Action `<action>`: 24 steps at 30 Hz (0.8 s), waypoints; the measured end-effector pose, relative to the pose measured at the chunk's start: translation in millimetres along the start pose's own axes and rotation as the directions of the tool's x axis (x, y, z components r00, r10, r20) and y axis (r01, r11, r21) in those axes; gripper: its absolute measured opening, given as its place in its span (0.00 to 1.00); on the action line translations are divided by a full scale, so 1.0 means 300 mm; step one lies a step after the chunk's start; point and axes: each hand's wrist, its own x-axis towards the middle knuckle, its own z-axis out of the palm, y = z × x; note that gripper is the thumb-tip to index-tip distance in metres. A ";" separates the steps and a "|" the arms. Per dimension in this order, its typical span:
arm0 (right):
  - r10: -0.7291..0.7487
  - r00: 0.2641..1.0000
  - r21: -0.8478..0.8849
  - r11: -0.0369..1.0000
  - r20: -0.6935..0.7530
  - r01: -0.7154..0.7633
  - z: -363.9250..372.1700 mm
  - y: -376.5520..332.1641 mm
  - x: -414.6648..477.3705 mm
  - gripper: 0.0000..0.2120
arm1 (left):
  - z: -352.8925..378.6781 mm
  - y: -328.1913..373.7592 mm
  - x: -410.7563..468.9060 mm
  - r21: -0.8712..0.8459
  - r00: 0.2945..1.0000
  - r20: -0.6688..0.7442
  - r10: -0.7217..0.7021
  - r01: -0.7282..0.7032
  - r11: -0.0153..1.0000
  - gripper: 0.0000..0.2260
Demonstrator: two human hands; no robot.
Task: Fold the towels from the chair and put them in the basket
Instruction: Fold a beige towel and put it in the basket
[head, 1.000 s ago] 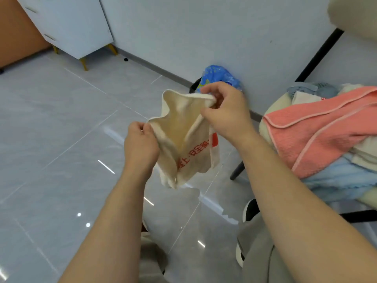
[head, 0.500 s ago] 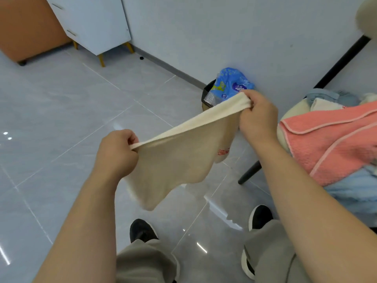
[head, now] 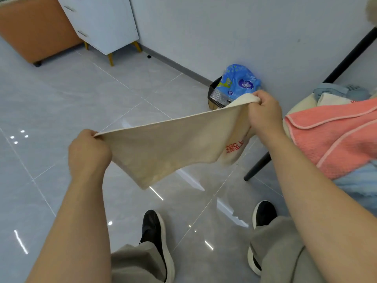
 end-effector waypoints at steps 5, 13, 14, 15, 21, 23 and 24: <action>-0.072 0.986 0.157 0.986 0.153 0.047 -0.009 -0.010 -0.028 0.11 | -0.004 0.116 -0.071 -0.565 0.977 0.083 0.197 -0.117 0.817 0.12; -0.233 0.751 0.629 0.719 0.618 -0.295 0.005 -0.099 -0.107 0.13 | 0.086 0.258 -0.188 -0.654 0.808 0.397 0.435 -0.083 0.752 0.08; -0.224 0.739 0.641 0.687 0.635 -0.342 0.009 -0.107 -0.115 0.10 | 0.093 0.273 -0.197 -0.650 0.798 0.408 0.443 -0.087 0.755 0.07; -0.221 0.732 0.648 0.667 0.645 -0.369 0.010 -0.119 -0.125 0.09 | 0.100 0.285 -0.203 -0.650 0.792 0.417 0.446 -0.084 0.755 0.05; -0.245 0.713 0.688 0.581 0.657 -0.434 0.005 -0.143 -0.159 0.04 | 0.144 0.283 -0.213 -0.549 0.640 0.671 0.376 0.087 0.831 0.08; -0.242 0.700 0.693 0.538 0.672 -0.479 0.005 -0.142 -0.166 0.05 | 0.159 0.281 -0.213 -0.504 0.561 0.749 0.353 0.135 0.853 0.09; -0.239 0.695 0.694 0.518 0.678 -0.499 0.005 -0.140 -0.167 0.06 | 0.165 0.282 -0.213 -0.488 0.528 0.779 0.338 0.173 0.856 0.10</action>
